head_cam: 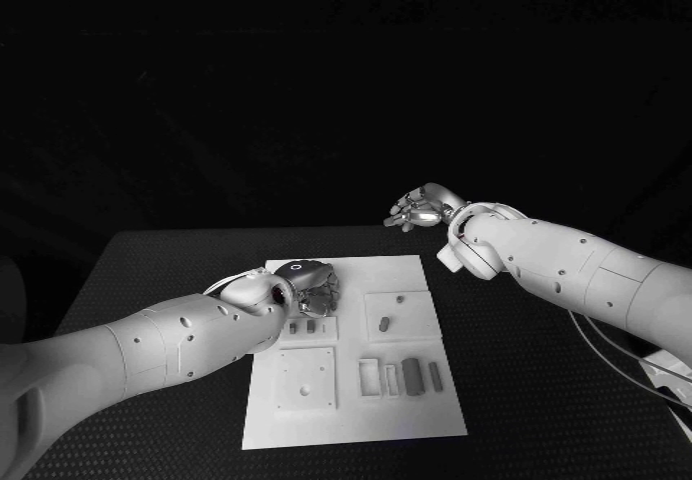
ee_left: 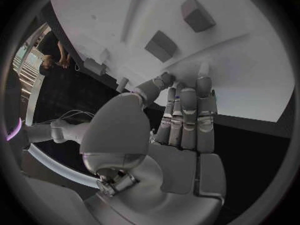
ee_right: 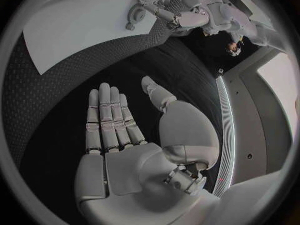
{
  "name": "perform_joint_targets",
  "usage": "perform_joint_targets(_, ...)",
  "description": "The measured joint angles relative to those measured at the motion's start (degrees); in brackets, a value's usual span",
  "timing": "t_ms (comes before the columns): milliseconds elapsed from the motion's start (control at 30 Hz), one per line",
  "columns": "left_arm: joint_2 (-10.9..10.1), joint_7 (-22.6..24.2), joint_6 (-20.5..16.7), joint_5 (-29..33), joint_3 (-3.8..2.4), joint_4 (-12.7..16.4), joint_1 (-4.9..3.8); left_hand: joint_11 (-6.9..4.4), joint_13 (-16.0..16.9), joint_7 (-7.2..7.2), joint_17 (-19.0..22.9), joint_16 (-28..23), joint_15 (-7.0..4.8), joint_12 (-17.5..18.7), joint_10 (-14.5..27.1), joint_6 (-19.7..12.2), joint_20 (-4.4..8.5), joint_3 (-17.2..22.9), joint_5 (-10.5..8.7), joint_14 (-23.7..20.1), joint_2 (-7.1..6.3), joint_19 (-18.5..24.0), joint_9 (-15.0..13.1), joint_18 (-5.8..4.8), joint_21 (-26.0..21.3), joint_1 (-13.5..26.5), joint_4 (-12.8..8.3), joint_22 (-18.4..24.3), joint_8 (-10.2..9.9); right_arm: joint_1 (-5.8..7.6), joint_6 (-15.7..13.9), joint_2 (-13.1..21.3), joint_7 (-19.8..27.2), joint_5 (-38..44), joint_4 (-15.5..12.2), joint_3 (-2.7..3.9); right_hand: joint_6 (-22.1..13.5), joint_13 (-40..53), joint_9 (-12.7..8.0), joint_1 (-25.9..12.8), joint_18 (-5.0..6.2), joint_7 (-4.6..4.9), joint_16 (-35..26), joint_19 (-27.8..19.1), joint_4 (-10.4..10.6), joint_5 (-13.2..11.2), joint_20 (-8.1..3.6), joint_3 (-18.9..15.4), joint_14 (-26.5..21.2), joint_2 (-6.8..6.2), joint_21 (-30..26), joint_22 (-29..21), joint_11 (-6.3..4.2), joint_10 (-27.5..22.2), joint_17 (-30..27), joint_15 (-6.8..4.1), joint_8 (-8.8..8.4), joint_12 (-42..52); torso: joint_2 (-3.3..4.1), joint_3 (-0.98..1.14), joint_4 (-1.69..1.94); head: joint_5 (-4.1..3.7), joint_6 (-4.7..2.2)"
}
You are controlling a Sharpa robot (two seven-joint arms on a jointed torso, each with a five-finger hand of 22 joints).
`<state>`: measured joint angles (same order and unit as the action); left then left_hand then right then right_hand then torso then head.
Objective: Assemble the parts on the task board
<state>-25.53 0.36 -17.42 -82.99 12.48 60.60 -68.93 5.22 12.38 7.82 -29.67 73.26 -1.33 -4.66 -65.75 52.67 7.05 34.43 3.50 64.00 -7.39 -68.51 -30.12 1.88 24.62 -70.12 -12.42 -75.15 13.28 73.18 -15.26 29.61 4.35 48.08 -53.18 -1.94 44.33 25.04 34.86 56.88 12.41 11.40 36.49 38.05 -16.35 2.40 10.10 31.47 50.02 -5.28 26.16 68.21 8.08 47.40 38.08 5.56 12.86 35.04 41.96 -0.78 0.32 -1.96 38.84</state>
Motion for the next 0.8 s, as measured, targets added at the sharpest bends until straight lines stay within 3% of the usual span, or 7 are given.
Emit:
perform_joint_targets(500, 0.51, 0.12, -0.03, -0.03, -0.17, -0.72, 0.17, 0.0, -0.19, 0.0, 0.05, 0.66, -0.1, -0.22, -0.21, 0.0, 0.09, 0.04, 0.0, 0.5, 0.0, -0.52, 0.22, 0.0, 0.85, 0.0, -0.04, 0.19, 0.0, 0.0, 0.19, 0.0, 0.01, 0.0, -0.03, 0.0, 0.01, -0.1, 0.0, 0.0, 0.0, -0.01, -0.21, 0.0, 0.0, 0.0, 0.0, 0.0, 0.0, 0.0, 0.0, 0.05, 0.0, 0.0, 0.0, 0.0, 0.0, 0.0, 0.03, -0.01, -0.02, -0.14, 0.28)
perform_joint_targets(800, 0.6, 0.3, 0.88, -0.64, -0.24, -0.5, 0.17, -0.5, 0.15, -0.43, 0.35, 1.62, -0.31, -0.16, -1.94, 1.88, 0.21, -0.36, 0.0, 1.11, 0.0, -0.82, 0.22, 0.33, 1.77, 0.0, -0.6, 0.19, 1.01, 0.0, 0.32, 0.01, 0.02, 0.0, -0.02, 0.0, 0.01, -0.16, 0.0, 0.0, 0.0, -0.01, -0.21, 0.0, 0.0, 0.0, 0.0, 0.0, 0.0, 0.0, 0.0, 0.04, 0.0, 0.0, 0.01, -0.01, 0.0, 0.0, -0.03, 0.02, 0.0, -0.2, 0.46)
